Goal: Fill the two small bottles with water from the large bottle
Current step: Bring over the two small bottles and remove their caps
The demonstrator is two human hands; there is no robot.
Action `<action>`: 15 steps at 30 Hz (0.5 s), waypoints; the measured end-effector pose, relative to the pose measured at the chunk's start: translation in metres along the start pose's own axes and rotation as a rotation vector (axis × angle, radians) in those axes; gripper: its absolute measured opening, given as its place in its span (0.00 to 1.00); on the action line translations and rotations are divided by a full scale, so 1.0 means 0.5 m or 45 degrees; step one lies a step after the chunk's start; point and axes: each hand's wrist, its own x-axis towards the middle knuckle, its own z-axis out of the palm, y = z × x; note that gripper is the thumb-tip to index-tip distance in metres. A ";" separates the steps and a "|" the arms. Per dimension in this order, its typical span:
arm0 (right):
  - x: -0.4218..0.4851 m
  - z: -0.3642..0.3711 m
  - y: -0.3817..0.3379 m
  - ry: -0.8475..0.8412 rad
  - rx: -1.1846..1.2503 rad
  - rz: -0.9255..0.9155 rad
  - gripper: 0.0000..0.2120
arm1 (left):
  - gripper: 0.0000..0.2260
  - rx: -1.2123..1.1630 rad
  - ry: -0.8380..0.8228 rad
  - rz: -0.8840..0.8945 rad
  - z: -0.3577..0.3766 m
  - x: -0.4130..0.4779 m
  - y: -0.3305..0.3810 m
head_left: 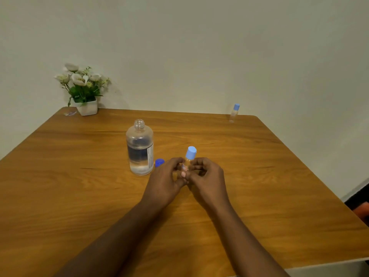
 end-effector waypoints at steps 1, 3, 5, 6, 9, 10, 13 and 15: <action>0.001 0.001 0.002 -0.011 -0.011 0.001 0.11 | 0.23 -0.002 0.010 -0.002 -0.001 -0.001 0.000; 0.003 0.001 0.007 -0.044 -0.045 0.007 0.12 | 0.21 -0.005 0.025 -0.012 -0.004 -0.004 -0.001; 0.005 0.002 0.008 -0.063 -0.061 0.032 0.13 | 0.20 -0.004 0.041 -0.019 -0.006 -0.006 -0.004; 0.004 0.002 0.004 -0.049 -0.063 0.040 0.15 | 0.19 0.001 0.052 -0.023 -0.007 -0.007 -0.005; 0.005 -0.004 -0.010 0.099 -0.086 -0.032 0.17 | 0.19 0.046 0.079 -0.024 -0.012 -0.009 -0.009; 0.007 -0.007 -0.012 0.140 -0.081 -0.070 0.16 | 0.19 0.073 0.079 -0.022 -0.013 -0.009 -0.011; 0.011 -0.015 -0.014 0.190 -0.094 -0.136 0.12 | 0.19 0.155 0.062 -0.013 -0.014 -0.009 -0.014; 0.014 -0.017 -0.011 0.196 -0.095 -0.144 0.08 | 0.20 0.158 0.061 -0.015 -0.015 -0.010 -0.013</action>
